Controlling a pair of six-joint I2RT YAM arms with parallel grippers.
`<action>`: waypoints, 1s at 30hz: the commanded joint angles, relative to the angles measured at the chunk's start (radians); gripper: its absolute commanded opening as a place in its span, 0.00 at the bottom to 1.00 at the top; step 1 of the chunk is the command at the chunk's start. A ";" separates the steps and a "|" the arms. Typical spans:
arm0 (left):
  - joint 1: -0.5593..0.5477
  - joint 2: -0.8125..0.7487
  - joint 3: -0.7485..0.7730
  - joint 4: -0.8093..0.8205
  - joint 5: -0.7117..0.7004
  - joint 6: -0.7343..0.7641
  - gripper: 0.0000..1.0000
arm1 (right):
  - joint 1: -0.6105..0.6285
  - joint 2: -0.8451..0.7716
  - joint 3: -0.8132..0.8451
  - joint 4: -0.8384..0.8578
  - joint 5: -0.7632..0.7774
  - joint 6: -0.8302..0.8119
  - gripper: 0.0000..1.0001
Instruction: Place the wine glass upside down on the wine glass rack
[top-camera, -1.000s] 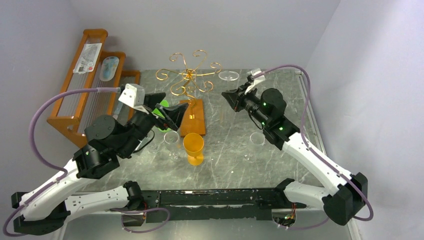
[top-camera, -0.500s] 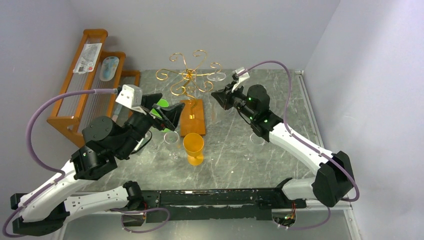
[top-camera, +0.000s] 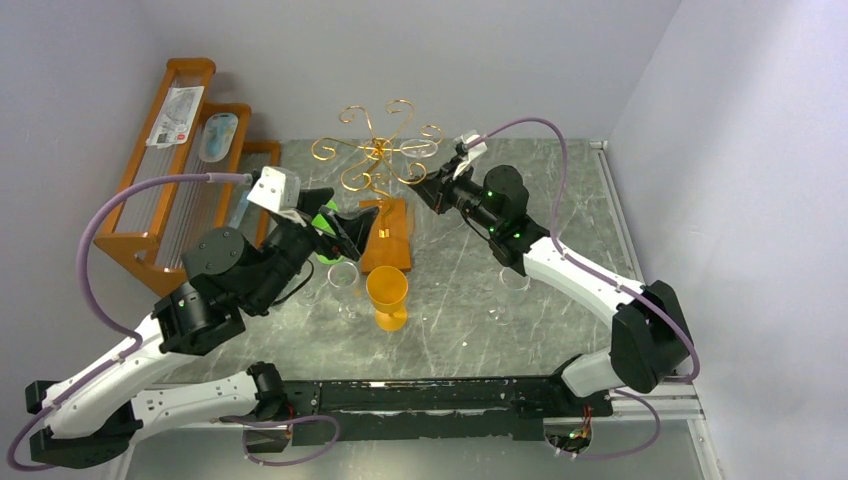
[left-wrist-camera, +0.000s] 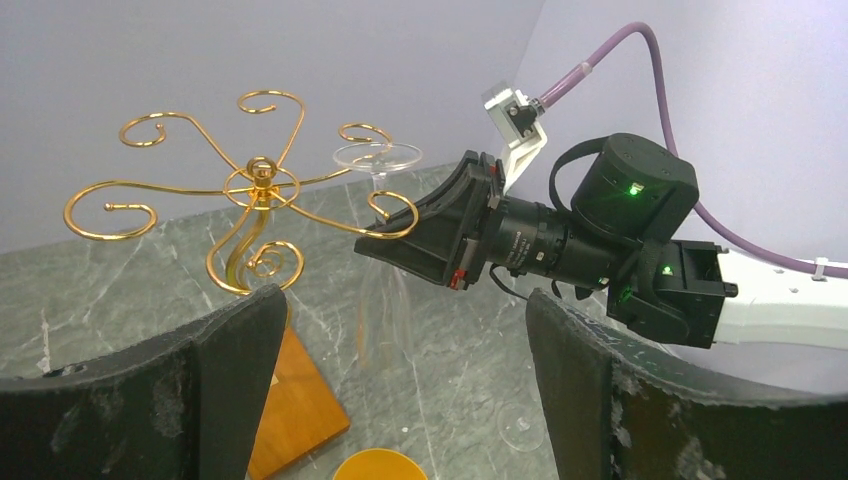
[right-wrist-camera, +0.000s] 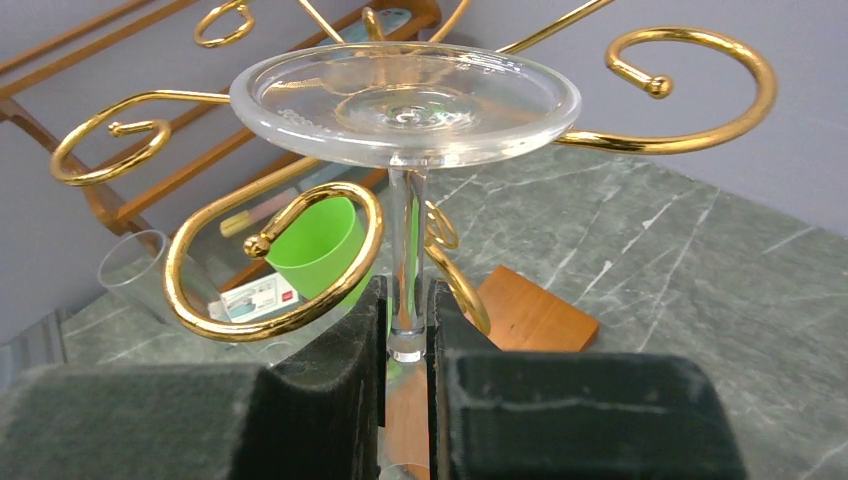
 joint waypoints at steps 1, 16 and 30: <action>-0.004 0.010 0.007 -0.030 -0.011 -0.008 0.93 | 0.005 0.006 -0.014 0.118 -0.065 0.019 0.00; -0.004 0.026 0.018 -0.040 -0.008 -0.002 0.94 | 0.005 0.018 -0.023 0.099 -0.149 -0.016 0.00; -0.004 0.035 0.018 -0.033 0.003 -0.003 0.94 | 0.002 -0.059 -0.102 0.151 -0.233 -0.035 0.00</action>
